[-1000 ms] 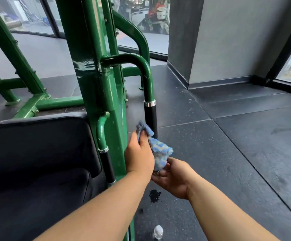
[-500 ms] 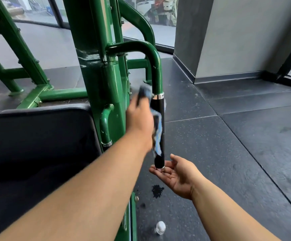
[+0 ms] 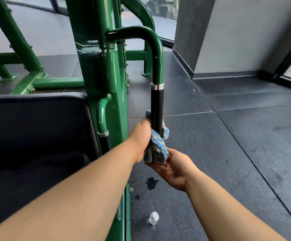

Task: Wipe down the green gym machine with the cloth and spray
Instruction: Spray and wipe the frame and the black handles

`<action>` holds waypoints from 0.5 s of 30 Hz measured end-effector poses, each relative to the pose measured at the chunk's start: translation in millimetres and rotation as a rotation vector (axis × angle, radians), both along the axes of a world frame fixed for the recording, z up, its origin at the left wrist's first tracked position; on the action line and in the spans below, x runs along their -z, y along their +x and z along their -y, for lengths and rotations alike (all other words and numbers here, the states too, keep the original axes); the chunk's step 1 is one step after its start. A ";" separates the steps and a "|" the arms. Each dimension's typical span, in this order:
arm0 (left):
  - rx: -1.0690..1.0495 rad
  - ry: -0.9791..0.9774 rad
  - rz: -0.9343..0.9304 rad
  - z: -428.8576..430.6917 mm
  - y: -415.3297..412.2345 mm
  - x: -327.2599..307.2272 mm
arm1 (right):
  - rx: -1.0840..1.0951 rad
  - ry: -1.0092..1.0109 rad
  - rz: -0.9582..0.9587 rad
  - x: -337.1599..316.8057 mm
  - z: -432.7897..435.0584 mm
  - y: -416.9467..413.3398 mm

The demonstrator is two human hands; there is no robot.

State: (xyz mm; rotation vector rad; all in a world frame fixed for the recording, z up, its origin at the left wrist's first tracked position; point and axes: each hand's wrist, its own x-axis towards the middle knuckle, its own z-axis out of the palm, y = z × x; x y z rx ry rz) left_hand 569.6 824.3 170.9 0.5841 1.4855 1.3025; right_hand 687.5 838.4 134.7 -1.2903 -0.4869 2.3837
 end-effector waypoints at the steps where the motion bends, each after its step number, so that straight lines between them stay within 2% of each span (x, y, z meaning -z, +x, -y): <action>1: -0.052 0.042 0.018 -4.3 -5.3 -10.8 | -0.002 -0.009 -0.002 -0.2 1.2 -0.5; 3: -0.140 0.117 0.036 -18.1 -14.0 -38.1 | 0.018 -0.035 -0.013 0.1 3.3 0.1; 6: -0.254 0.302 -0.066 -32.2 -15.6 -61.4 | 0.052 -0.067 -0.013 -0.1 5.1 -1.6; 10: -0.268 0.147 -0.203 -23.9 -6.0 -26.5 | 0.016 -0.055 -0.006 -5.0 7.1 2.4; 13: -0.179 -0.025 -0.341 1.2 6.3 -9.8 | -0.037 -0.008 0.020 -9.0 4.5 7.1; 15: -0.079 -0.060 -0.438 24.1 12.3 -3.1 | -0.061 0.034 -0.007 -12.4 1.8 7.1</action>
